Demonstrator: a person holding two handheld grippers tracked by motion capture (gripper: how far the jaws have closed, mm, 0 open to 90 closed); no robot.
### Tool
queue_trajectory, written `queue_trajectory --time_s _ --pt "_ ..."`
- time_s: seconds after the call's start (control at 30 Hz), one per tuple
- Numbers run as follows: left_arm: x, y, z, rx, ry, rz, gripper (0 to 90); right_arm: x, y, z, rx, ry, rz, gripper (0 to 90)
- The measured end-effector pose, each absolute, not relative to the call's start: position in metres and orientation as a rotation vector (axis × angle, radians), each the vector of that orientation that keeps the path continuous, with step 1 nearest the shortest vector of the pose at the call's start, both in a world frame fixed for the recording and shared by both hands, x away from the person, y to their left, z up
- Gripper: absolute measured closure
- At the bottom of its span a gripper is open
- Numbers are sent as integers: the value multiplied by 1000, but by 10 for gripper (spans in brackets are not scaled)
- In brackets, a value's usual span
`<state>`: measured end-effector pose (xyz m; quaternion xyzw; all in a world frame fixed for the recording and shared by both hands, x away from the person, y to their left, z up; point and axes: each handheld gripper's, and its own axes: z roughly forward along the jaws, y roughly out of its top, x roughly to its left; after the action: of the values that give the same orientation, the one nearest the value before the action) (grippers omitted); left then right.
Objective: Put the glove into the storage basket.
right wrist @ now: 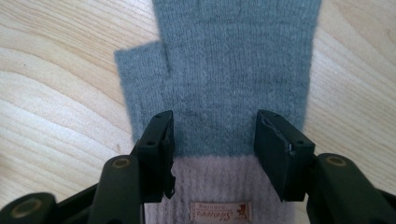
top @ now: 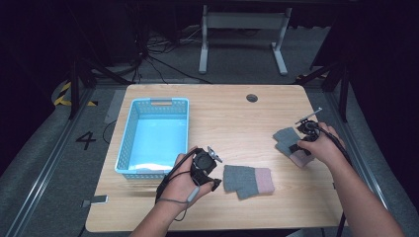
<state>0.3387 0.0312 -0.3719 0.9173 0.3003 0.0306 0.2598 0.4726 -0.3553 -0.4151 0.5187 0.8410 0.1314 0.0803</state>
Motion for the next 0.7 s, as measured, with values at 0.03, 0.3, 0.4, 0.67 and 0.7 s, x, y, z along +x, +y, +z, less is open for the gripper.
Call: queue_trajectory --time_s 0.03,0.3,0.4,0.67,0.7 --pt "339 31 -372 2485 813 84 525 473 -354 -415 1557 2509 394 482" --pt "338 31 -372 2486 813 85 524 481 -353 -421 1567 2525 357 492" --pt "338 31 -372 2486 815 84 524 482 -352 -421 1580 2522 339 526" --pt "338 32 -371 2487 813 83 524 484 -353 -419 1587 2537 326 731" --pt "338 32 -371 2485 815 82 524 484 -353 -419 1585 2540 326 753"
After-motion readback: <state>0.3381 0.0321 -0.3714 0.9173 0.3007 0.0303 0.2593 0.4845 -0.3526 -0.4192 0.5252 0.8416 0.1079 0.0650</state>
